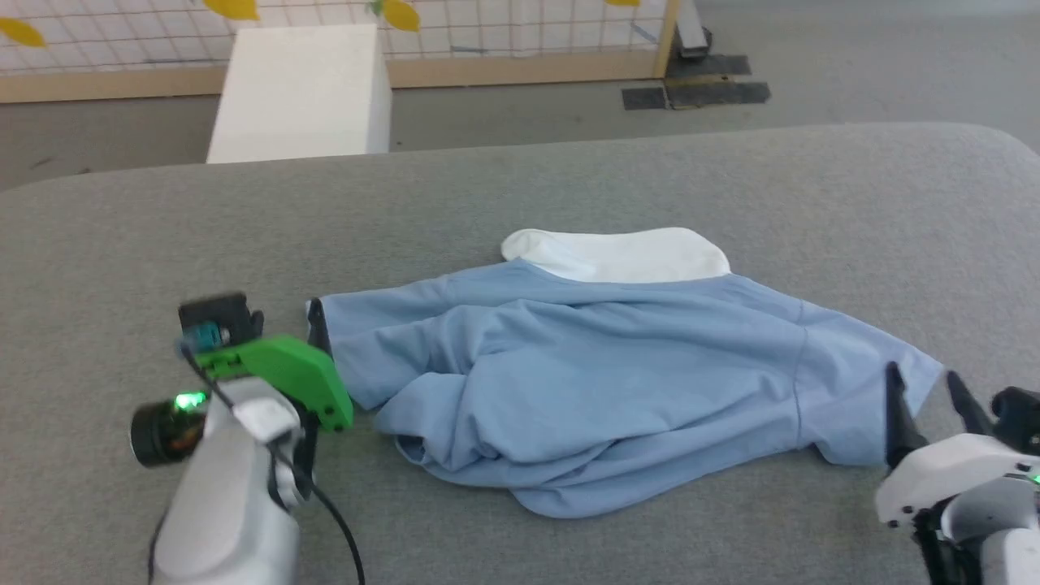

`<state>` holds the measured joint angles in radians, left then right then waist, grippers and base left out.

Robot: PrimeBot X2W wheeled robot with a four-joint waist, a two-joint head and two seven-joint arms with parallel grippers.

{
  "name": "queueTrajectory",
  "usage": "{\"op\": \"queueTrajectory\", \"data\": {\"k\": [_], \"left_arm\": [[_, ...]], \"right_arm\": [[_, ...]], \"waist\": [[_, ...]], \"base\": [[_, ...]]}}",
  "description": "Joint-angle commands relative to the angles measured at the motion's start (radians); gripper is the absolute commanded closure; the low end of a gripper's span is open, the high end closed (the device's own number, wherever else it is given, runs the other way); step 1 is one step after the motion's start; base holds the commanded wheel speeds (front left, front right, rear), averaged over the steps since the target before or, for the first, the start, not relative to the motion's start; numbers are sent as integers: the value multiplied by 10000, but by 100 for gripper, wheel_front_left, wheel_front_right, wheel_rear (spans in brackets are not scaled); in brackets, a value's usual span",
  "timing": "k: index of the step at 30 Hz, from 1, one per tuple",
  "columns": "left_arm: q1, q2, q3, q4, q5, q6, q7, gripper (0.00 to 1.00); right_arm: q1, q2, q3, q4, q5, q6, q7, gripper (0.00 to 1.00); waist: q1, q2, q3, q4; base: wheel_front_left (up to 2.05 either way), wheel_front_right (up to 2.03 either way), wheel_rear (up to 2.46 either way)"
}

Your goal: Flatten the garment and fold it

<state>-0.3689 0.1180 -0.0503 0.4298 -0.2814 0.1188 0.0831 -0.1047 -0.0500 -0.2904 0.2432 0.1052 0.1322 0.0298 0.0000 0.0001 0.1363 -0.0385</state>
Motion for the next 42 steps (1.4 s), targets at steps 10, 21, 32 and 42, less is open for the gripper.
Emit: {"op": "queueTrajectory", "data": {"k": [10,21,32,42], "left_arm": [[-1981,1036,-177,2041,165,187,3190,0],[-2376,1164,-490,2882,-119,-118,5422,73],[-1532,1473,-459,2023,-241,-365,4489,100],[10,1562,-266,692,-591,-358,4050,100]], "right_arm": [[85,-3,1568,-374,705,-15,-482,0],[-20,-3,1783,-451,753,-15,-400,0],[-242,-3,1595,-719,196,-15,-697,0],[-1938,-21,78,543,-1054,-15,-118,0]], "waist": [[0,-1,910,-1226],[0,-1,1125,-1498],[0,-1,681,-1130],[0,-1,520,-121]], "base": [[0,0,0],[0,0,0],[0,0,0],[0,0,0]]}}
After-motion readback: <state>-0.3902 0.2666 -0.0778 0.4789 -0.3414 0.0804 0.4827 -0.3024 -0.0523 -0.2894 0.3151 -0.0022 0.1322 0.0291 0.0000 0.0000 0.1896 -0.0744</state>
